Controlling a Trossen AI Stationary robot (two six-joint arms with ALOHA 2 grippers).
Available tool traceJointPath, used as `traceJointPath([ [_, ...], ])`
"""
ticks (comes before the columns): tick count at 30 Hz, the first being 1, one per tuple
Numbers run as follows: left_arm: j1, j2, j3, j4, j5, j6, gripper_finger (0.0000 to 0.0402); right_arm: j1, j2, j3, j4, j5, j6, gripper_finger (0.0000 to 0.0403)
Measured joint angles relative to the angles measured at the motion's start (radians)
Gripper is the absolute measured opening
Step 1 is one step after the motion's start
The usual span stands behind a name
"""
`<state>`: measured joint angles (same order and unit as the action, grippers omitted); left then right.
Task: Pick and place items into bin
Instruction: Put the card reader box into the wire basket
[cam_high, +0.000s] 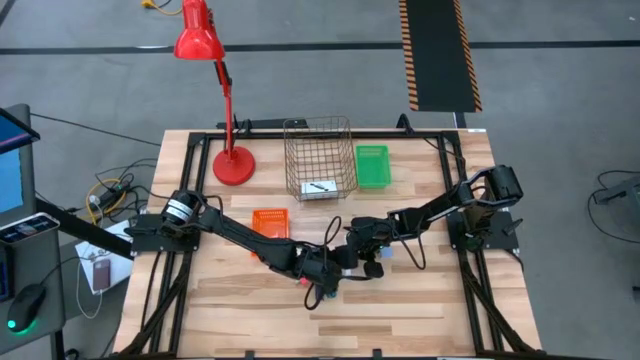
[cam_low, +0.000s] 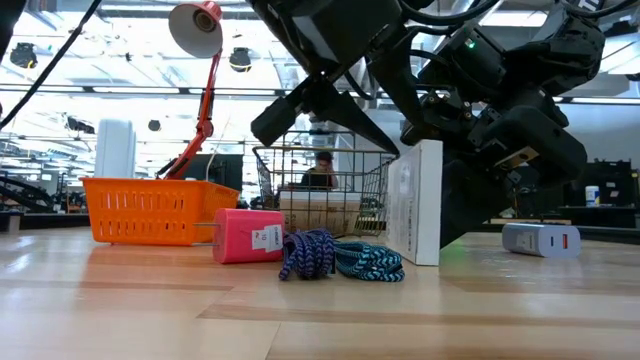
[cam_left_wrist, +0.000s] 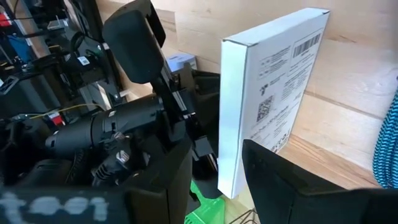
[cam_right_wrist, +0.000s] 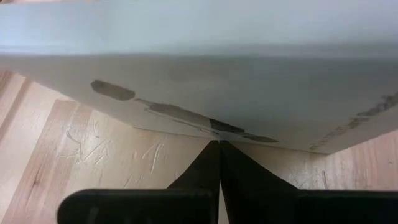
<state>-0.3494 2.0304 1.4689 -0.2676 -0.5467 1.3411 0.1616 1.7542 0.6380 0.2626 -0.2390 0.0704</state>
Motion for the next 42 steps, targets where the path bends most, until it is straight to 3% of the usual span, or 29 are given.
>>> traceJointPath([
  [42, 0.016, 0.000, 0.000, -0.003, 0.053, 0.096, 0.0135, 0.000, 0.000, 0.000, 0.000, 0.000, 0.001, 0.0000],
])
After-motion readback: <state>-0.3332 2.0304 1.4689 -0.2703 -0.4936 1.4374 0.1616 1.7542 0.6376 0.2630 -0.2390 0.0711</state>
